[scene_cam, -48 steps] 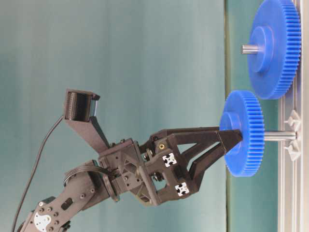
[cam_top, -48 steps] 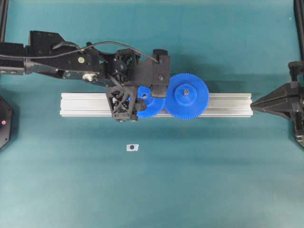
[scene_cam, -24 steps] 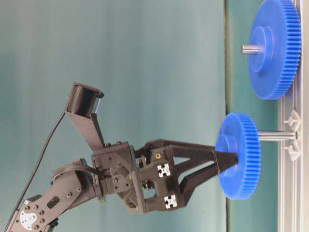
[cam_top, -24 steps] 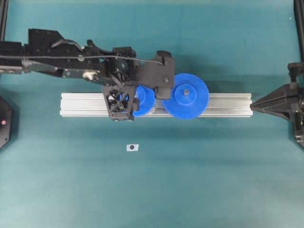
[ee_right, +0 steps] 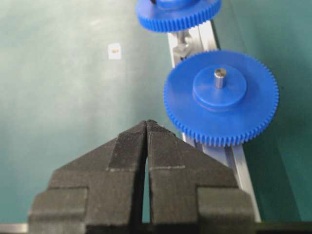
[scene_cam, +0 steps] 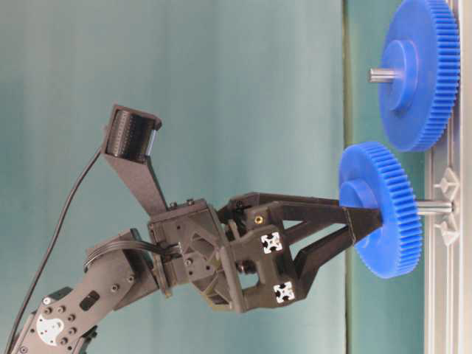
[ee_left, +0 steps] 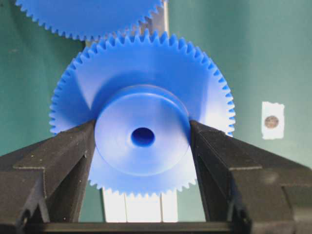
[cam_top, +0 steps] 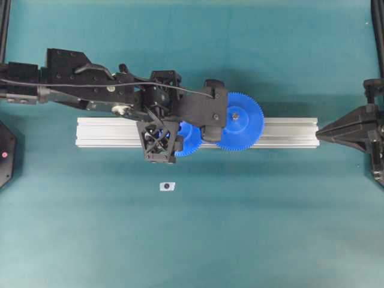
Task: Find the location of the shaft and insert the small gear.
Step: 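Align the gear's bore with the shaft and push it on, meshing teeth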
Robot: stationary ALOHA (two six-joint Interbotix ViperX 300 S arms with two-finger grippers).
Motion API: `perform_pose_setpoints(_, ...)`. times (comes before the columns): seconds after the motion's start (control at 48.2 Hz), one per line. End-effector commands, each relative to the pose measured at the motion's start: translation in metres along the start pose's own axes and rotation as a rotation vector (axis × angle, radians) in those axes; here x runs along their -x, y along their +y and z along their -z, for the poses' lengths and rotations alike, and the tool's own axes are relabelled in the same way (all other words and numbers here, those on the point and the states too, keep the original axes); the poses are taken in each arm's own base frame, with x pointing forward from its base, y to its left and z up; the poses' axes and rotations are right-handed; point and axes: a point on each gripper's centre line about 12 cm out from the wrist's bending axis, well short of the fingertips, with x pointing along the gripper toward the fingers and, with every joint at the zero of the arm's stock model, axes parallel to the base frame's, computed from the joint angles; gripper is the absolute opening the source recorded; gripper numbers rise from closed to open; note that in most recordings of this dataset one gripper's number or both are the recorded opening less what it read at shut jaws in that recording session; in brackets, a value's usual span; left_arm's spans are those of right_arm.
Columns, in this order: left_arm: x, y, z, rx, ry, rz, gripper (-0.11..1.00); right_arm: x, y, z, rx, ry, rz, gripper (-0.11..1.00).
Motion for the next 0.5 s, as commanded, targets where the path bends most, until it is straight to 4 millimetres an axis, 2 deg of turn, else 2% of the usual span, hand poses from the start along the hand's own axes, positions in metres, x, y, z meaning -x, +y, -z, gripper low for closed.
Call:
perform_pose_setpoints(0.0,0.008,0.005,-0.009,0.003,-0.037,-0.013,0.64,0.000,0.000,-0.004,-0.010,-0.012,0.000,0.02)
perform_pose_setpoints(0.207,0.014,0.018,-0.012,0.020,-0.055,-0.031,0.64,0.000,0.000,-0.004,-0.013,-0.014,-0.001,0.02)
perform_pose_setpoints(0.477,0.013,0.019,-0.015,0.012,-0.058,-0.032,0.64,0.000,0.000,-0.004,-0.013,-0.012,0.000,0.02)
